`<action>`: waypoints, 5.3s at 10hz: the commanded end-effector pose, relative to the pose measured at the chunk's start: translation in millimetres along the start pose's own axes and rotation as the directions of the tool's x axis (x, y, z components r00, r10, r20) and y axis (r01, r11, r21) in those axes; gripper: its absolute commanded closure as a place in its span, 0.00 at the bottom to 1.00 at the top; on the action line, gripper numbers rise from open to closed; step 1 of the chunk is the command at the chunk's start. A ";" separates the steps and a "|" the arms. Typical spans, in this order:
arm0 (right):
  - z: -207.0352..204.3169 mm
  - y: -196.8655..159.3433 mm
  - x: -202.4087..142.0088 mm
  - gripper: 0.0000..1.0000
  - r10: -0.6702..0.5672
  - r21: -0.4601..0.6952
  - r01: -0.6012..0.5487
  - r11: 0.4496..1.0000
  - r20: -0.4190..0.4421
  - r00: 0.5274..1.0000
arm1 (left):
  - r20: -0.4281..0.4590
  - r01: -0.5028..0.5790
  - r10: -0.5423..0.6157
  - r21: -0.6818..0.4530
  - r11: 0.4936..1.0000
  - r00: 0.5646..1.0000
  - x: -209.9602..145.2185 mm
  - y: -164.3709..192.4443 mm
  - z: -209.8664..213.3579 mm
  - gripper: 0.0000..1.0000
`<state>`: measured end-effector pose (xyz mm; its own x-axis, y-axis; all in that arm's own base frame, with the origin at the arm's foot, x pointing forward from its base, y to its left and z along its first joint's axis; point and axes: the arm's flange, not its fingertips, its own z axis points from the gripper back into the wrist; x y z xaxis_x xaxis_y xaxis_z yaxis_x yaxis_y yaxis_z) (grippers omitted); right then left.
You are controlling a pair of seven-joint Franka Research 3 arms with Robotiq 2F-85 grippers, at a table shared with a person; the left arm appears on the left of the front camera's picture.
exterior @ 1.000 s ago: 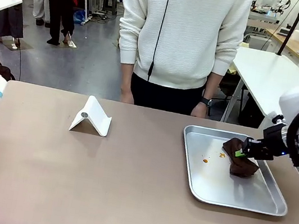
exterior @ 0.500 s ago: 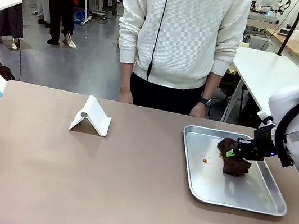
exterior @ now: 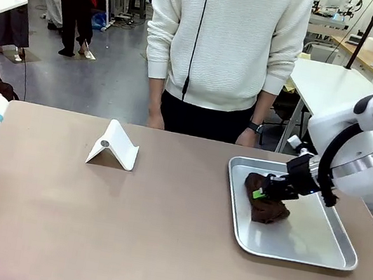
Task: Clean the surface of the table.
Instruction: Clean the area not pointed to by the person, then return the Lint Roller and towel to their original positions.
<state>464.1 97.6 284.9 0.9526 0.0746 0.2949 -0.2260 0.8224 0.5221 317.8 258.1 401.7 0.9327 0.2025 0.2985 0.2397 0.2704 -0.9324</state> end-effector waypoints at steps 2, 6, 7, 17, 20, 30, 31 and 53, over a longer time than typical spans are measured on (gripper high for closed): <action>-28.3 16.5 -43.5 0.89 0.155 0.033 -0.151 0.988 -0.161 0.975 | 0.010 0.006 -0.006 -0.003 1.000 1.000 -2.4 -4.0 -0.4 0.79; -22.5 4.5 -50.7 0.89 0.185 -0.066 -0.203 0.977 -0.210 0.960 | 0.010 0.006 -0.006 -0.003 1.000 1.000 -2.4 -4.0 -0.4 0.79; -14.8 -2.4 -51.6 0.89 0.192 -0.075 -0.215 0.974 -0.237 0.952 | 0.010 0.006 -0.006 -0.003 1.000 1.000 -2.4 -4.0 -0.4 0.79; 34.4 -99.7 -35.4 0.89 -0.229 -0.253 0.229 0.940 0.032 0.973 | 0.010 0.006 -0.006 -0.003 1.000 1.000 -2.4 -4.0 -0.4 0.79; 32.7 -107.2 -29.3 0.89 -0.402 -0.214 0.419 0.882 0.119 0.908 | 0.010 0.006 -0.006 -0.003 1.000 1.000 -2.4 -4.0 -0.4 0.79; 89.8 -88.8 -34.2 0.89 -0.534 0.541 0.563 0.625 -0.230 0.813 | 0.010 0.006 -0.006 -0.003 1.000 1.000 -2.4 -4.0 -0.4 0.79; 101.2 -84.7 -37.2 0.89 -0.489 0.613 0.548 0.569 -0.283 0.825 | 0.010 0.006 -0.006 -0.003 1.000 1.000 -2.4 -4.0 -0.4 0.79; 250.0 -139.5 -125.7 0.89 -0.384 0.878 0.307 0.368 -0.157 0.910 | 0.010 0.006 -0.006 -0.003 1.000 1.000 -2.4 -4.0 -0.4 0.79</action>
<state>329.3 -166.1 368.8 0.9845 -0.1665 -0.0557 0.0287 -0.1605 0.9866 317.1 258.3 401.9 0.9321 0.2043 0.2990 0.2397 0.2709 -0.9323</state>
